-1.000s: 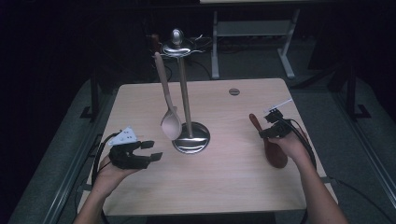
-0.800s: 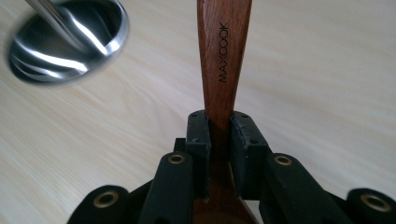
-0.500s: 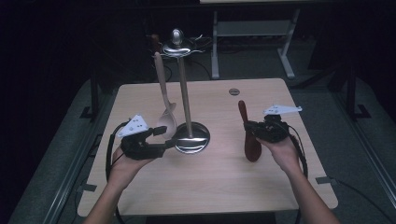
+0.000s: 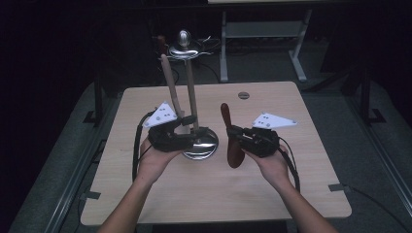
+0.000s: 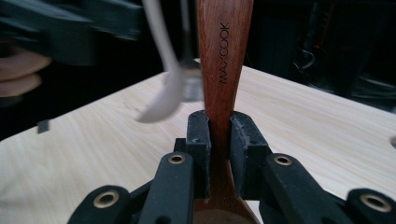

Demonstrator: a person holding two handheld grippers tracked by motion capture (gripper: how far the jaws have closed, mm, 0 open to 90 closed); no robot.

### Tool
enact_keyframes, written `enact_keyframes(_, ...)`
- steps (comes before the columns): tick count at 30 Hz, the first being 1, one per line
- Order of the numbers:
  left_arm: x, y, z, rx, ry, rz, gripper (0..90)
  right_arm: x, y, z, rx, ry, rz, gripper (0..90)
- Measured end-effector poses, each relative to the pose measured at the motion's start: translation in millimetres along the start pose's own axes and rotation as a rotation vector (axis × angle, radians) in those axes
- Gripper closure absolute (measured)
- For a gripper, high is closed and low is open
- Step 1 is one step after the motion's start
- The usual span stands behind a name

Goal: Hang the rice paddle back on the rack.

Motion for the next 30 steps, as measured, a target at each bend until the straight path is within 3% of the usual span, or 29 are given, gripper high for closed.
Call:
enact_keyframes(8, -10.4, 9.3, -22.3, 0.066, 0.007, 0.026, 46.5, -5.6, -15.4, -4.4, -0.037, 0.025, 0.044, 78.5)
enact_keyframes(14, -11.8, 15.6, -32.0, 0.125, -0.003, 0.039, 60.3, -7.0, -18.1, -3.6, -0.046, 0.038, 0.061, 78.4)
enact_keyframes(17, -12.3, 16.9, -32.6, 0.123, 0.001, 0.029, 70.0, -7.7, -18.9, -2.7, -0.049, 0.043, 0.067, 78.4)
enact_keyframes(21, -13.4, 16.4, -31.8, 0.145, 0.001, 0.044, 73.0, -8.5, -19.6, -2.6, -0.049, 0.048, 0.07, 78.3)
enact_keyframes(23, -14.4, 18.0, -30.4, 0.138, 0.004, 0.03, 73.9, -8.8, -20.0, -3.2, -0.051, 0.051, 0.076, 78.1)
enact_keyframes(30, -18.3, 12.8, -22.4, 0.181, 0.012, 0.007, 76.7, -11.4, -21.9, -2.4, -0.082, 0.054, 0.094, 71.5)
Point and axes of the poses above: each handheld gripper's, and its own axes: z roughly backward along the jaws, x roughly out of its underside, y roughly to its right, the point moved 2 cm from there along -z, roughly forward along the jaws, and after that the axes turned 8 degrees about -x, right-handed, at the moved point
